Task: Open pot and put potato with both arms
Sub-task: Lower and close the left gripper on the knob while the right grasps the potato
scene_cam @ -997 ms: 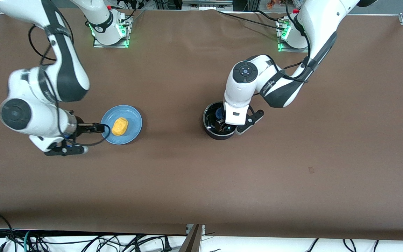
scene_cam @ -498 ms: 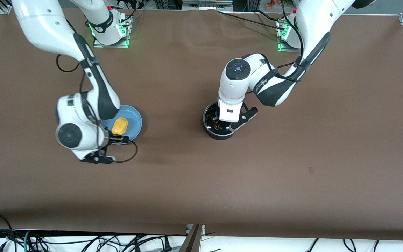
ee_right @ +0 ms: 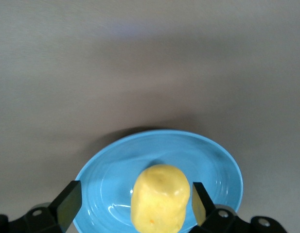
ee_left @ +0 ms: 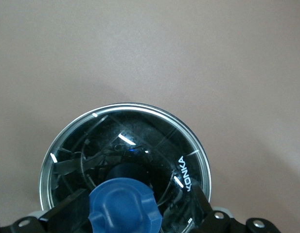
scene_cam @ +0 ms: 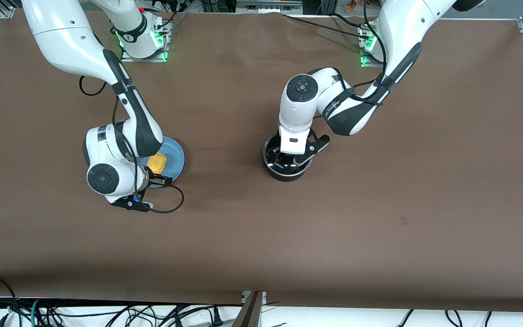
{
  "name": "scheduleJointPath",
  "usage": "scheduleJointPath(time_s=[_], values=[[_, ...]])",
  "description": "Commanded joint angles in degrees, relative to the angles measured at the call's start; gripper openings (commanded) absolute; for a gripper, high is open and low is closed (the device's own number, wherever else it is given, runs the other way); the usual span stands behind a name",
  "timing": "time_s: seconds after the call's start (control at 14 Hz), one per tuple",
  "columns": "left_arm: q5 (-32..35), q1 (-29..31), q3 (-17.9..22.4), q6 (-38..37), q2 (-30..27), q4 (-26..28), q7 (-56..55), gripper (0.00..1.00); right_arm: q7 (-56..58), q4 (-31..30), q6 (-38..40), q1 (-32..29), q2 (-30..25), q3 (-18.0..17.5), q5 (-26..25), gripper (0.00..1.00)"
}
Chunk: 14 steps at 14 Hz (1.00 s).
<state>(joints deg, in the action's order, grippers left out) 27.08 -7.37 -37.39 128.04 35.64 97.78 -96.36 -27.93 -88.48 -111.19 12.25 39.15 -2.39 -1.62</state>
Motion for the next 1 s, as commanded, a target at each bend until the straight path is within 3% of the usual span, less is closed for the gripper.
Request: scheduleJointPath(time_s=[0.0,0.28,0.64,0.93], values=[[1.5,0.0,0.0,-0.4,-0.9,1.5,-2.6,0.93,-4.6,-5.6,-0.3,-0.1,-3.7,0.0,0.6,1.00],[1.4,0.3,-0.1,-0.9,-1.7,2.1,-2.9,0.92,-7.3,-10.3,-2.6,-0.1,-5.9,0.2,0.6,1.00],[0.8,0.5,-0.2,-1.5,-3.1,2.9,-2.9,0.92,-13.9,-17.6,-12.3,0.0,-8.1,0.1,0.6,1.00],[0.7,0.5,-0.2,-1.6,-3.3,3.0,-3.0,0.92,-14.6,-20.1,-15.4,-0.1,-8.6,0.1,0.7,1.00]])
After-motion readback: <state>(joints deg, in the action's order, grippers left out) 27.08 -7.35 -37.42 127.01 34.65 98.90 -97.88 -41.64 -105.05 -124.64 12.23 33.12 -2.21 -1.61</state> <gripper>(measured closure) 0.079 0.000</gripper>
